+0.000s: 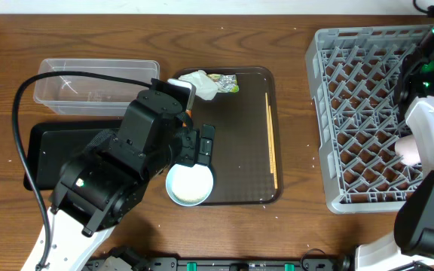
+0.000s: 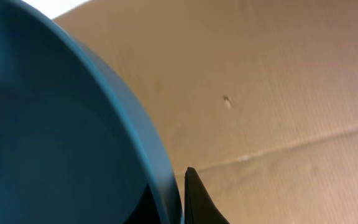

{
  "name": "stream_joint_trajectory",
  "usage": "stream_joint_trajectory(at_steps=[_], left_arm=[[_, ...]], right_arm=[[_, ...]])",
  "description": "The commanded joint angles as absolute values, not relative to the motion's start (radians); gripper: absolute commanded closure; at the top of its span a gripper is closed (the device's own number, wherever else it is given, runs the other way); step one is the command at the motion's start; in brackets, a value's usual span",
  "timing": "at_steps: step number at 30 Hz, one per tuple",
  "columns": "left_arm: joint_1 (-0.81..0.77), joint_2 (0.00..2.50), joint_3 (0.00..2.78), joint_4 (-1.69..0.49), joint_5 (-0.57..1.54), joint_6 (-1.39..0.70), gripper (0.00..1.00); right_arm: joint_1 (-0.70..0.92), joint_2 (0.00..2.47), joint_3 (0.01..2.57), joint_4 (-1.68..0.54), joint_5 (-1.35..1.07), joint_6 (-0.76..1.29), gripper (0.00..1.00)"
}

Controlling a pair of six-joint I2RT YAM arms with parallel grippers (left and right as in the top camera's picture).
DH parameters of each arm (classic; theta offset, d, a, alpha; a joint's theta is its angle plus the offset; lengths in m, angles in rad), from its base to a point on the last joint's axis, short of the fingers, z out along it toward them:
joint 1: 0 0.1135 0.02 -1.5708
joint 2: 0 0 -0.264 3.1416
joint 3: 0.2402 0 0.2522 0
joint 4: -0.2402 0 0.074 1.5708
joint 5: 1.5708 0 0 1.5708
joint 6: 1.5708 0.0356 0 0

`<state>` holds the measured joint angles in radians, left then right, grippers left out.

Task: Sort waste into correct bins and load items into the dishwasher rack
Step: 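Carry the blue plate with the right gripper into the dish rack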

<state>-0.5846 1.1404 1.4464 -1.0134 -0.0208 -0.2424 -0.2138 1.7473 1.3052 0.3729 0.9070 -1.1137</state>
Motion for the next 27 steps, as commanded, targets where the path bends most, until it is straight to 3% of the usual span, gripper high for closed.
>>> stream_joint_trajectory(at_steps=[1,7,27], left_arm=[[-0.586,1.13,1.452,-1.015,0.012,-0.248,0.02],[-0.586,1.13,1.452,-1.016,0.012,-0.248,0.02],[-0.586,1.136,1.452,-1.013,0.012,-0.247,0.02]], right_arm=[[-0.229,1.784,1.313,0.382,0.83,-1.189,0.99],[-0.229,1.872,1.313,0.382,0.83,-1.321,0.99],[-0.228,1.913,1.313,0.463,0.871,-1.366,0.99]])
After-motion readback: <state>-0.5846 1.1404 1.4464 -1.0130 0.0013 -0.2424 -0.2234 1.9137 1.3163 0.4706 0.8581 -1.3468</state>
